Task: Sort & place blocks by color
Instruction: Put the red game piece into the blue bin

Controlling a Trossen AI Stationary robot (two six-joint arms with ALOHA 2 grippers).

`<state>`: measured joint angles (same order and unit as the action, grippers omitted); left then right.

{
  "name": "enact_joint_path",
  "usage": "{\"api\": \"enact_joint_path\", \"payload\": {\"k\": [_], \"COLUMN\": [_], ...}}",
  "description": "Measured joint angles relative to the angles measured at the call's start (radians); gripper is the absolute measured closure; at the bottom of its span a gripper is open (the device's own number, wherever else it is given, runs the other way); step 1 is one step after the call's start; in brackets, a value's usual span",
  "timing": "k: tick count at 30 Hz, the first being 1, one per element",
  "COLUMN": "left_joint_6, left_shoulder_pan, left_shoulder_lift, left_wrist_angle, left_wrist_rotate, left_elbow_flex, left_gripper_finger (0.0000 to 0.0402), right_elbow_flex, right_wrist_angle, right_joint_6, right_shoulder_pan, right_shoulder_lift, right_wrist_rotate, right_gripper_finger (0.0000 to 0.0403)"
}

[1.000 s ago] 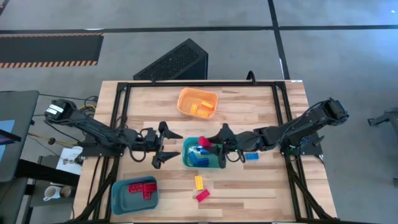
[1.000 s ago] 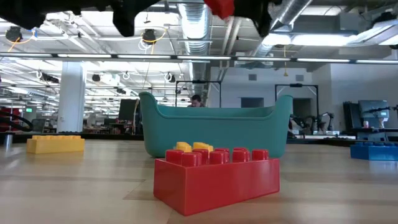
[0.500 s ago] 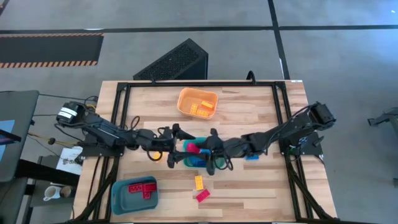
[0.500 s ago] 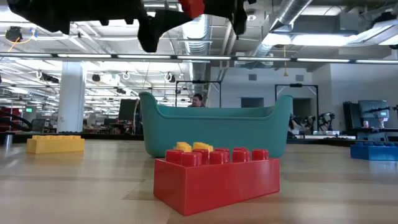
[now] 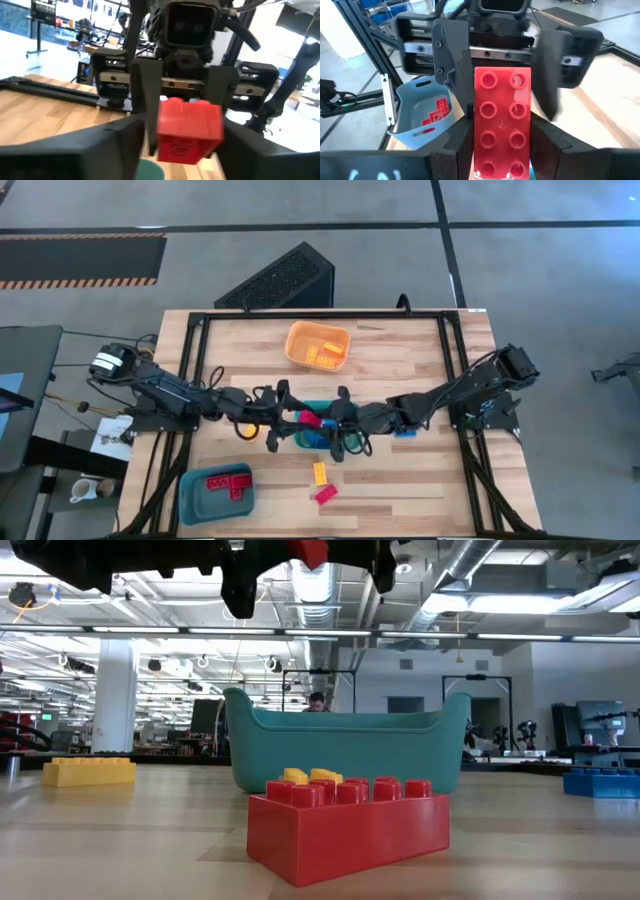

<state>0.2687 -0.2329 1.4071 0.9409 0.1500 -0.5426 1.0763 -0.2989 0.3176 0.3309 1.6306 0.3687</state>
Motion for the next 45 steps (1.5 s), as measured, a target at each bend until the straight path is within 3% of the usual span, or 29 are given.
{"api": "enact_joint_path", "payload": {"k": [4,8,11,16,21,24,27,32,38,40,45], "left_joint_6": [-0.046,-0.053,-0.083,-0.068,0.005,0.123,0.247,0.387,0.530,0.577,0.617], "left_shoulder_pan": [-0.001,0.001,0.000,-0.041,-0.188,-0.319,-0.479,-0.702,-0.803,-0.812,-0.815], "left_shoulder_lift": [-0.001,-0.011,-0.087,-0.319,-0.538,-0.591,-0.593,-0.524,-0.400,-0.361,-0.287], "left_wrist_angle": [0.001,-0.014,-0.123,-0.463,-0.849,-1.022,-1.136,-1.169,-1.170,-1.170,-1.170], "left_wrist_rotate": [-0.027,-0.051,-0.047,0.026,0.030,0.059,0.090,0.192,0.257,0.255,0.236], "left_elbow_flex": [0.000,0.000,0.001,0.002,-0.017,-0.022,-0.021,-0.021,-0.021,-0.021,-0.021], "left_gripper_finger": [0.0304,0.0304,0.0304,0.0304,0.0304,0.0304,0.0304,0.0304,0.0302,0.0275,0.0163], "right_elbow_flex": [0.000,0.000,0.002,0.002,0.002,0.002,0.002,0.002,0.002,0.002,0.001], "right_wrist_angle": [0.003,0.000,-0.005,0.055,0.132,0.136,0.135,0.134,0.129,0.123,0.123], "right_joint_6": [0.002,0.025,0.029,0.076,0.093,0.093,0.094,0.105,0.104,0.104,0.104], "right_shoulder_pan": [0.001,0.007,0.018,0.045,0.079,0.092,0.097,0.089,0.078,0.071,0.066], "right_shoulder_lift": [0.000,0.000,0.000,-0.037,-0.081,-0.090,-0.091,-0.091,-0.091,-0.091,-0.091], "right_wrist_rotate": [-0.009,-0.024,-0.024,-0.043,-0.029,-0.002,-0.003,0.005,0.024,0.024,0.027], "right_gripper_finger": [0.0230,0.0194,0.0158,0.0123,0.0118,0.0118,0.0117,0.0117,0.0117,0.0117,0.0117]}}
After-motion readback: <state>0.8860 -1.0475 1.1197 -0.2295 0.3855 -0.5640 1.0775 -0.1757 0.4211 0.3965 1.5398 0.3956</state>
